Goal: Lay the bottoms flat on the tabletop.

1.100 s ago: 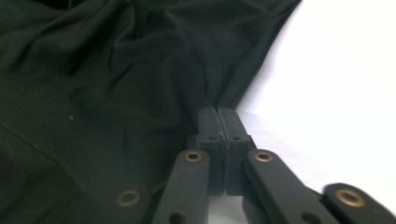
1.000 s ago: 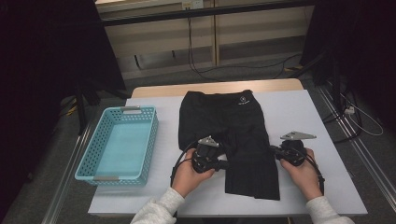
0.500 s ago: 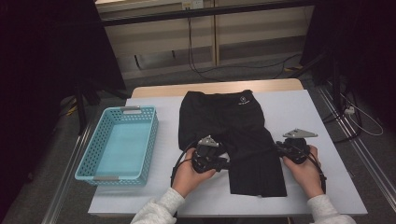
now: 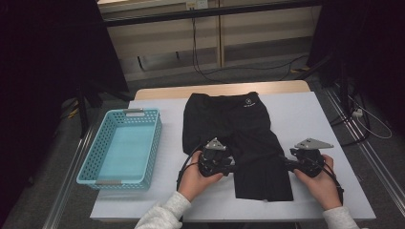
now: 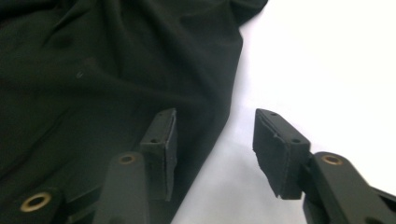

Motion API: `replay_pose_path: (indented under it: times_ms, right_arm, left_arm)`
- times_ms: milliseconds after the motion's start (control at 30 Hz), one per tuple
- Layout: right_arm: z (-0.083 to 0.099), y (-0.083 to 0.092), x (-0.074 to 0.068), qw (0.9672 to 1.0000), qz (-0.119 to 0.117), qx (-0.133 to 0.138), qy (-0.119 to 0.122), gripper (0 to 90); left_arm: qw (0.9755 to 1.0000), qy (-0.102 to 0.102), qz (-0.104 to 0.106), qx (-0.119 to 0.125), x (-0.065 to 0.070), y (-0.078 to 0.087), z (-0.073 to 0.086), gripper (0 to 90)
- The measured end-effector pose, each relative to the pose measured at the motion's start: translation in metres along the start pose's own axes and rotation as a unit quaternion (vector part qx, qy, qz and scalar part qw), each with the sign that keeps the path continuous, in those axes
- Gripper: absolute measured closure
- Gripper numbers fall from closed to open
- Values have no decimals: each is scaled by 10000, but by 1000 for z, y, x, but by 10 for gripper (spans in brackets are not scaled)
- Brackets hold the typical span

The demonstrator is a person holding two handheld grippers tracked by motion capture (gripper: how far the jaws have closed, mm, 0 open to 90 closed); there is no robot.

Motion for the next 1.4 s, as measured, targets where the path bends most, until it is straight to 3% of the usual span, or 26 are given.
replay_pose_path:
  times_ms: [200,533,900,1067,1233,1400]
  right_arm:
    - [6,13,-4,9999,-143,-61,47,505]
    - [23,17,-6,9990,-260,-338,113,535]
    - [24,20,-10,9985,-419,-336,99,713]
    - [25,20,-10,9982,-495,-341,61,795]
    - [25,21,-11,9970,-676,-381,17,898]
    - [25,22,-11,9967,-711,-396,72,900]
  left_arm:
    - [10000,-5,32,-61,1,-4,-1,640]
    - [10000,-40,-8,-74,-1,-8,0,675]
    - [9995,31,192,-260,3,-11,1,864]
    - [9994,83,202,-278,4,-11,0,875]
    - [9993,-4,178,-324,6,-10,0,877]
    - [9990,-36,204,-389,9,-8,1,878]
Point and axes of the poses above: each handheld gripper's, and its own axes: y roughly backward along the jaws, z roughly out of its underside, x roughly to its right, the point moved 4 cm from there along -y, roughly forward along the jaws, and after that the axes turned 15 degrees about z, right-handed, at the moved point
